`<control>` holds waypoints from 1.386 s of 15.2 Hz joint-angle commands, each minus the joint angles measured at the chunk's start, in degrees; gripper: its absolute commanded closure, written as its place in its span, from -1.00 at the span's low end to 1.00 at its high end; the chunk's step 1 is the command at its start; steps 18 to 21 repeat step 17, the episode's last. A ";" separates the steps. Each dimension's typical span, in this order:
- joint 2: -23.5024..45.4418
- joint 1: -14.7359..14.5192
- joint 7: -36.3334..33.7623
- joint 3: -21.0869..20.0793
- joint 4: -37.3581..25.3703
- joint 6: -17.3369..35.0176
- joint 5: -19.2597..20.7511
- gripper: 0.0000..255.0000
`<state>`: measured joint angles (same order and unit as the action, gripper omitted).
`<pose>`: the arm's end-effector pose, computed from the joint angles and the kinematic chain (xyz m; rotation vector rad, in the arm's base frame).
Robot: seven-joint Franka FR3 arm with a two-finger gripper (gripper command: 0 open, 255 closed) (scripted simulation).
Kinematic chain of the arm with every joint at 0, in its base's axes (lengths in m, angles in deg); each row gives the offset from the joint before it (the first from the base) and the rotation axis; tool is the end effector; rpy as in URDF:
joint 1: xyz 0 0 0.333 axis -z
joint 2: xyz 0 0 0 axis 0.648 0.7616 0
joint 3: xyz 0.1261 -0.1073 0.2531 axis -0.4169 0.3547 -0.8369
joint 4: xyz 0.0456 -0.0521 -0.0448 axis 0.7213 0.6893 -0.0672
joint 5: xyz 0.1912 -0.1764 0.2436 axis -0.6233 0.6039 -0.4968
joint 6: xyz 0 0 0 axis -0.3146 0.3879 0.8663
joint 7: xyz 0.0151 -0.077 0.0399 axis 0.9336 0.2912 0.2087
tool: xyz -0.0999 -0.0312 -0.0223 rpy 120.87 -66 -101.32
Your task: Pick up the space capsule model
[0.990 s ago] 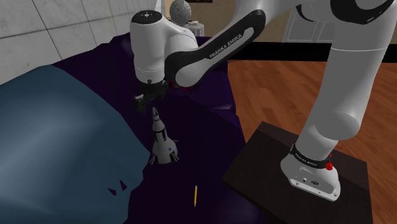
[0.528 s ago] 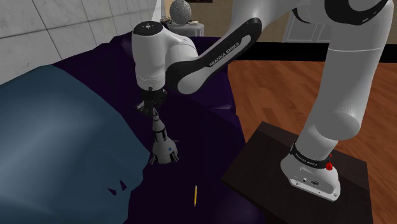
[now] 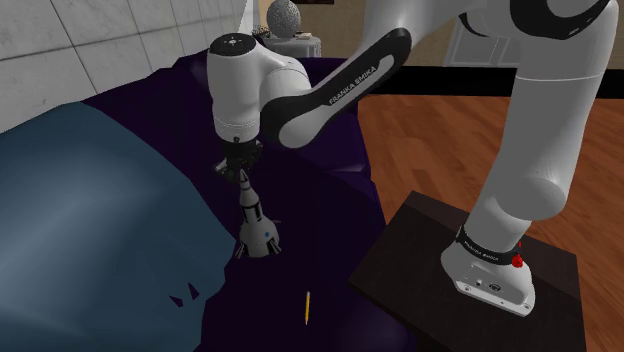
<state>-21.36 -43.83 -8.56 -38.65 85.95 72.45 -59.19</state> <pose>0.4835 0.3101 0.4035 2.9846 0.0596 0.4902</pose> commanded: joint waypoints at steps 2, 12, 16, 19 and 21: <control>-0.66 0.19 0.93 -0.22 -0.68 -1.11 -0.93 1.00; -3.83 0.74 5.01 -1.14 -4.65 -7.01 -5.08 1.00; -4.59 0.83 6.12 -1.32 -6.20 -8.99 -6.10 1.00; -4.59 0.83 6.12 -1.32 -6.20 -8.99 -6.11 1.00; -4.59 0.83 6.12 -1.32 -6.20 -8.99 -6.11 1.00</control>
